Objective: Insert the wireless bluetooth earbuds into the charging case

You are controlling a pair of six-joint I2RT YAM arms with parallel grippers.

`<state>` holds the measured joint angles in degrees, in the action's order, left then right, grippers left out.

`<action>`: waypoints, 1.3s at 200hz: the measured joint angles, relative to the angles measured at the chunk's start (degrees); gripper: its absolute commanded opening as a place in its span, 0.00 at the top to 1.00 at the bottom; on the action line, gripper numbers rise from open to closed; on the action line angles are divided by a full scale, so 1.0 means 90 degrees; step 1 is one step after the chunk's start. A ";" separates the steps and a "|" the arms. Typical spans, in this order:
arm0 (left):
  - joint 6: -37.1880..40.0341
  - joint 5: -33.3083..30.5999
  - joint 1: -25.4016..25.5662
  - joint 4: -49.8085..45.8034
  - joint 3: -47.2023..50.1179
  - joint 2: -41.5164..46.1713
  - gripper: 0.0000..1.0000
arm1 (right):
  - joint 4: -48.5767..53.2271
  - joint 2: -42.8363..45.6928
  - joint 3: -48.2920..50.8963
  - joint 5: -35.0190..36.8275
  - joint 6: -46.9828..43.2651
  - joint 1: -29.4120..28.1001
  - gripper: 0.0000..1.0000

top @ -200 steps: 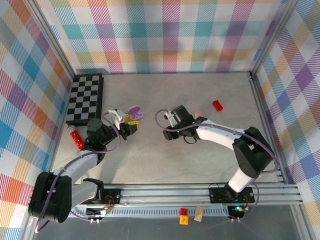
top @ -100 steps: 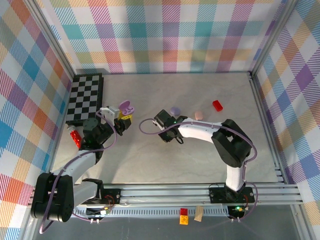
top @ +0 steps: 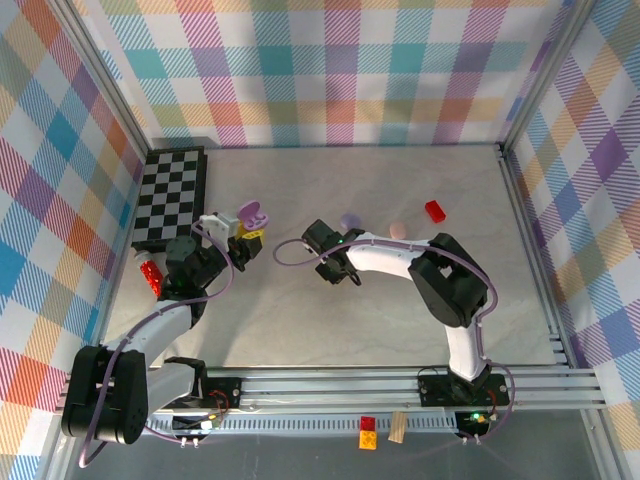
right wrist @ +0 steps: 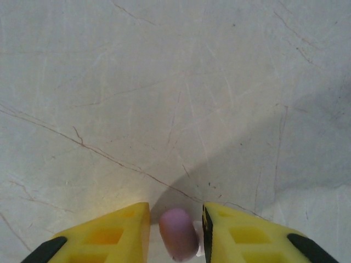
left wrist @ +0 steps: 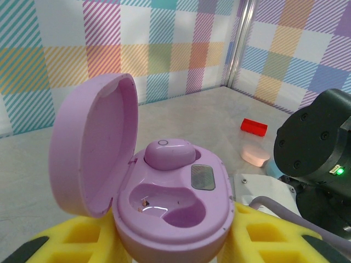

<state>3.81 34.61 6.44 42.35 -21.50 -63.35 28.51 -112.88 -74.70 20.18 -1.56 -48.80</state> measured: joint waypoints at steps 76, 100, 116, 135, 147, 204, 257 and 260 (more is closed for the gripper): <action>-0.0017 0.0046 0.0000 0.0000 0.0000 0.0000 0.63 | 0.0097 -0.0078 -0.0085 0.0143 -0.0100 -0.0005 0.73; -0.0019 0.0049 0.0000 0.0000 0.0000 0.0000 0.63 | 0.0143 -0.0078 -0.0095 0.0165 -0.0100 -0.0005 0.74; -0.0019 0.0051 0.0000 0.0000 0.0000 0.0000 0.63 | 0.0192 -0.0078 -0.0107 0.0165 -0.0102 -0.0005 0.76; -0.0041 0.0068 0.0000 0.0000 0.0000 0.0000 0.63 | 0.0270 -0.0080 -0.0121 0.0160 -0.0102 -0.0005 0.81; -0.0046 0.0097 0.0000 0.0002 0.0000 0.0000 0.63 | 0.0299 -0.0087 -0.0138 0.0160 -0.0097 -0.0005 0.81; -0.0090 0.0165 0.0002 0.0090 0.0000 0.0000 0.63 | 0.0296 0.0017 -0.0102 -0.0100 0.0109 0.0085 0.82; -0.0114 0.0143 0.0325 0.0277 0.0000 0.0000 0.63 | -0.0163 0.1841 0.0729 -0.1205 0.0719 0.0464 0.81; -0.0114 0.0138 0.0372 0.0296 0.0000 0.0000 0.64 | -0.0204 0.1965 0.0765 -0.1268 0.0760 0.0488 0.81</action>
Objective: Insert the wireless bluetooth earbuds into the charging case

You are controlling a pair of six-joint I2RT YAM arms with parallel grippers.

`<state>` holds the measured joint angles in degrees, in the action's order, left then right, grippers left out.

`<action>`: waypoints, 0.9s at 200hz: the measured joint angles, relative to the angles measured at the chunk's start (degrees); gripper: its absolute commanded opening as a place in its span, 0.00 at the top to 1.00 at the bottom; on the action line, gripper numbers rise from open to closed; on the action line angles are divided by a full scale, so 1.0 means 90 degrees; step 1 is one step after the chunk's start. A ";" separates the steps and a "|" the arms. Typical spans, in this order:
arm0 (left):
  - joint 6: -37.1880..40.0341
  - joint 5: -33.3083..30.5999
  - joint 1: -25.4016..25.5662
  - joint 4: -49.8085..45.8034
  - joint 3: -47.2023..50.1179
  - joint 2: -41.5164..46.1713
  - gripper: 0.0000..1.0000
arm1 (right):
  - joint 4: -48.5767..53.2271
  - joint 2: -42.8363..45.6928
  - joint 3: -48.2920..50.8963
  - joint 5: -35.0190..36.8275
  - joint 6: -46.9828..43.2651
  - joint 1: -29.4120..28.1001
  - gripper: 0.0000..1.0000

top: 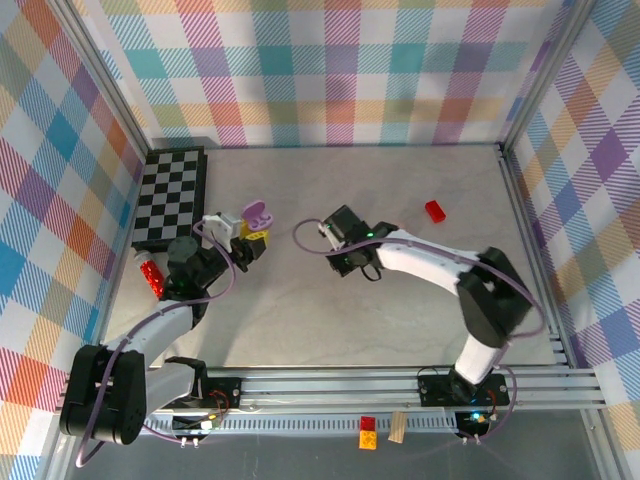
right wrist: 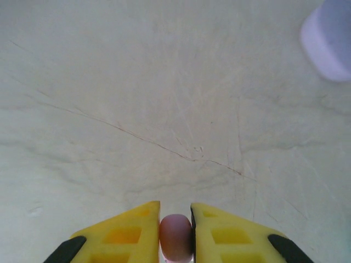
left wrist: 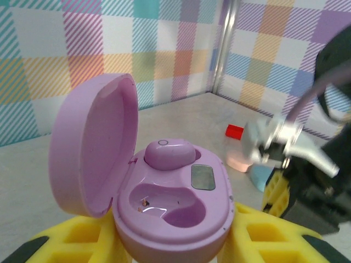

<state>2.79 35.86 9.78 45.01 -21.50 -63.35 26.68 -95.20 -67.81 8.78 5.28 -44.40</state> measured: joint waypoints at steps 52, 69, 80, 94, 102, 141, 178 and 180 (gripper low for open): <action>0.0226 -0.0321 0.0974 0.0148 -0.0068 -0.0092 0.64 | -0.1027 0.1938 0.0357 -0.1617 0.0920 0.0423 0.81; 0.0372 -0.0481 0.1294 0.0168 -0.0177 -0.0231 0.64 | -0.1367 0.2225 0.0364 -0.2164 0.1241 0.0522 0.81; 0.0476 -0.0578 0.1501 0.0180 -0.0262 -0.0342 0.64 | -0.1586 0.2312 0.0367 -0.2484 0.1438 0.0566 0.81; 0.0588 -0.0704 0.1736 0.0187 -0.0393 -0.0493 0.64 | -0.1831 0.2346 0.0369 -0.2866 0.1683 0.0595 0.81; 0.0639 -0.0763 0.1860 0.0192 -0.0474 -0.0585 0.64 | -0.1945 0.2346 0.0369 -0.3050 0.1800 0.0605 0.81; 0.0874 -0.1032 0.2392 0.0221 -0.0758 -0.0986 0.64 | -0.2310 0.2346 0.0372 -0.3594 0.2188 0.0607 0.81; 0.1008 -0.1234 0.2742 0.0250 -0.0979 -0.1265 0.64 | -0.2392 0.2322 0.0372 -0.3723 0.2280 0.0607 0.81; 0.1008 -0.1241 0.2752 0.0253 -0.0984 -0.1275 0.64 | -0.2390 0.2319 0.0372 -0.3723 0.2280 0.0607 0.81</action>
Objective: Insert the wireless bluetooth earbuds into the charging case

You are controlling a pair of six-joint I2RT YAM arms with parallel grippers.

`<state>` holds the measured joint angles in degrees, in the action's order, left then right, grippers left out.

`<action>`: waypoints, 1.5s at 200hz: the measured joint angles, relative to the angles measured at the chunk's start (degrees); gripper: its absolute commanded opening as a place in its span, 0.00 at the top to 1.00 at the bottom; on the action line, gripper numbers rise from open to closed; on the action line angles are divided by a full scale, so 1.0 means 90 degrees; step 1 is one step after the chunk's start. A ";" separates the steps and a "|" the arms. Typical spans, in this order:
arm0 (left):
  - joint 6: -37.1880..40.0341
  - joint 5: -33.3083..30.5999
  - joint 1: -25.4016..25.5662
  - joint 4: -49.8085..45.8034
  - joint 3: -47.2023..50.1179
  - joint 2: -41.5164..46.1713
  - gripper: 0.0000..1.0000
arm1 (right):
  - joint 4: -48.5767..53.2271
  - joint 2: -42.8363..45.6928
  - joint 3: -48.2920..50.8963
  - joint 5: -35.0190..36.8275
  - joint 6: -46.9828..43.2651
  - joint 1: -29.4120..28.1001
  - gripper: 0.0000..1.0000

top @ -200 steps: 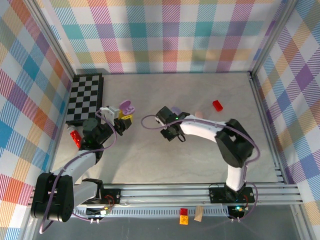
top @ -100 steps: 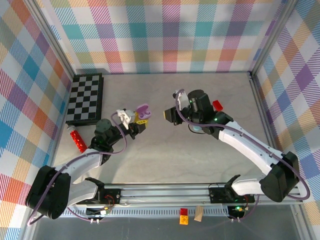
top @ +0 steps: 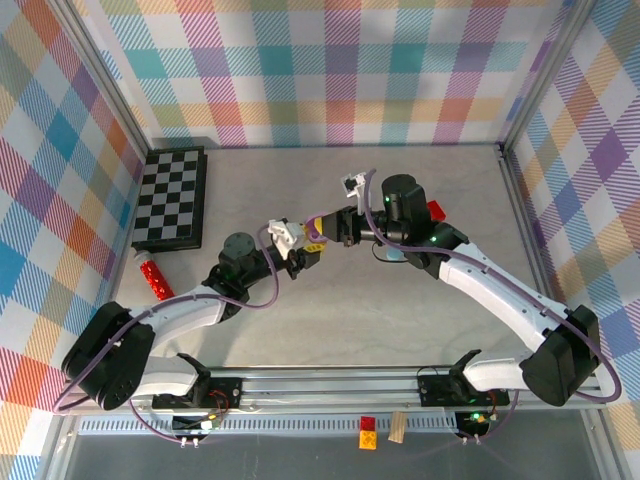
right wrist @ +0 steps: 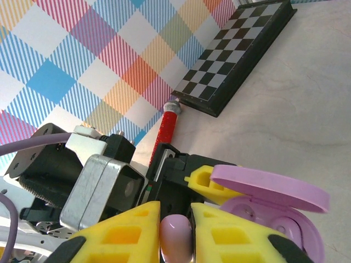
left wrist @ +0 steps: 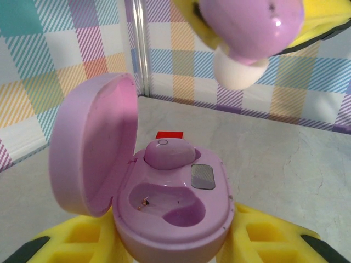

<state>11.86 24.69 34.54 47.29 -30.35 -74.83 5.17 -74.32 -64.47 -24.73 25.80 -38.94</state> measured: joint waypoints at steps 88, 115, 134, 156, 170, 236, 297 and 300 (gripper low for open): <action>0.0029 -0.0202 0.0248 0.0175 -0.0272 -0.0204 0.64 | 0.0036 -0.0097 0.0005 0.0107 -0.0061 0.0000 0.81; 0.0029 -0.0209 0.0274 0.0172 -0.0362 -0.0221 0.64 | 0.0107 -0.0202 0.0005 0.0216 -0.0117 0.0000 0.81; 0.0032 -0.0216 0.0274 0.0153 -0.0372 -0.0228 0.64 | 0.0138 -0.0214 0.0005 0.0284 -0.0148 0.0000 0.81; 0.0044 -0.0233 0.0279 0.0119 -0.0372 -0.0228 0.64 | 0.0172 -0.0214 0.0005 0.0355 -0.0160 0.0000 0.81; 0.0051 -0.0240 0.0279 0.0114 -0.0372 -0.0228 0.64 | 0.0192 -0.0214 0.0005 0.0393 -0.0185 0.0000 0.81; 0.0080 -0.0325 0.0279 0.0095 -0.0372 -0.0262 0.64 | 0.0316 -0.0214 0.0005 0.0566 -0.0253 0.0000 0.79; 0.0112 -0.0362 0.0279 0.0019 -0.0372 -0.0262 0.64 | 0.0440 -0.0214 0.0005 0.0714 -0.0255 -0.0002 0.75; 0.0114 -0.0367 0.0279 0.0019 -0.0372 -0.0262 0.64 | 0.0442 -0.0214 0.0005 0.0721 -0.0253 -0.0002 0.75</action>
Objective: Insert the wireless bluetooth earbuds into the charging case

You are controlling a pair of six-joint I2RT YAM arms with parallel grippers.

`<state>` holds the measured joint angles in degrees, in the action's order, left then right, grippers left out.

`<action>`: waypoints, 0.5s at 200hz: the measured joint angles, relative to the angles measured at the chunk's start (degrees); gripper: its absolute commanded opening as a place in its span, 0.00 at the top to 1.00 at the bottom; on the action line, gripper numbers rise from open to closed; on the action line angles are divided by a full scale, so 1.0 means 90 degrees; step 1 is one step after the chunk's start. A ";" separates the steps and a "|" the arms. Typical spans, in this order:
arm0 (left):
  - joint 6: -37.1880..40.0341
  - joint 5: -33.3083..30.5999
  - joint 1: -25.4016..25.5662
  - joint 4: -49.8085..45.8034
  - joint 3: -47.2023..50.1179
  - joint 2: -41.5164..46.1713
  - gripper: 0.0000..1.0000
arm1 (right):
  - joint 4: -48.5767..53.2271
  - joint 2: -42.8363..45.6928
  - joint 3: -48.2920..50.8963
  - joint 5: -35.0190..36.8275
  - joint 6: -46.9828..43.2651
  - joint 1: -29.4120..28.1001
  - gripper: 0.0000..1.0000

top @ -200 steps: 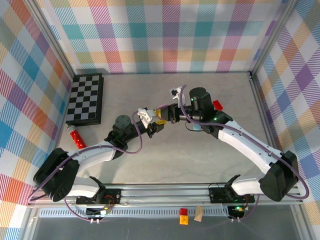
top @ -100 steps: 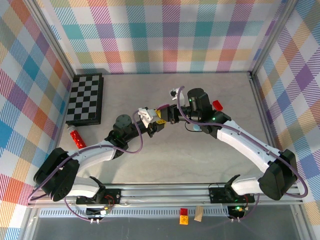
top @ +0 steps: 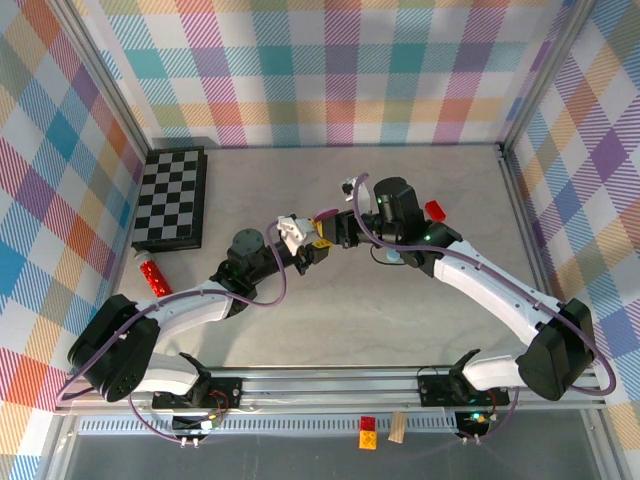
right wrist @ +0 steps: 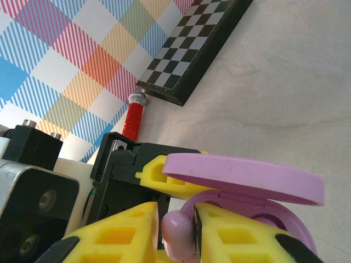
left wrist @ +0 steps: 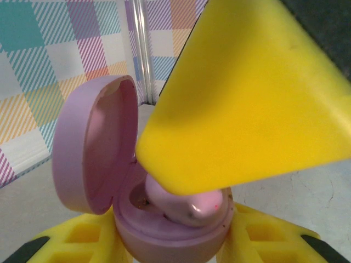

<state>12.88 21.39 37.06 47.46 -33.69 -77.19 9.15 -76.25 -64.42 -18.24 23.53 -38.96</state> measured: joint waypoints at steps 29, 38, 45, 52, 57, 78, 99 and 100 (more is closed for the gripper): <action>0.0007 -0.0010 0.0000 -0.0049 0.0000 0.0000 0.64 | 0.0024 0.0000 0.0000 0.0027 -0.0002 0.0000 0.73; 0.0005 -0.0010 0.0000 -0.0063 0.0000 0.0000 0.64 | 0.0044 0.0000 0.0000 0.0027 -0.0002 0.0000 0.73; 0.0005 -0.0007 0.0000 -0.0073 0.0000 0.0000 0.64 | 0.0049 0.0000 0.0000 0.0027 -0.0002 0.0000 0.72; 0.0005 -0.0010 0.0000 -0.0083 0.0000 0.0000 0.64 | 0.0051 0.0000 0.0000 0.0027 -0.0002 0.0000 0.72; 0.0005 -0.0010 0.0000 -0.0085 0.0000 0.0000 0.64 | 0.0051 0.0000 0.0000 0.0027 -0.0002 0.0000 0.71; 0.0005 -0.0017 0.0000 -0.0092 0.0000 0.0000 0.64 | 0.0049 0.0015 0.0000 0.0007 -0.0010 -0.0005 0.66; 0.0005 -0.0012 0.0000 -0.0085 0.0000 0.0000 0.64 | 0.0041 0.0080 0.0000 -0.0024 -0.0032 -0.0005 0.63; 0.0005 -0.0012 0.0000 -0.0085 0.0000 0.0000 0.64 | 0.0041 0.0083 0.0000 -0.0024 -0.0032 -0.0005 0.63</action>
<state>12.93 21.28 37.06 46.70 -33.69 -77.19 9.52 -75.50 -64.42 -18.46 23.24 -39.00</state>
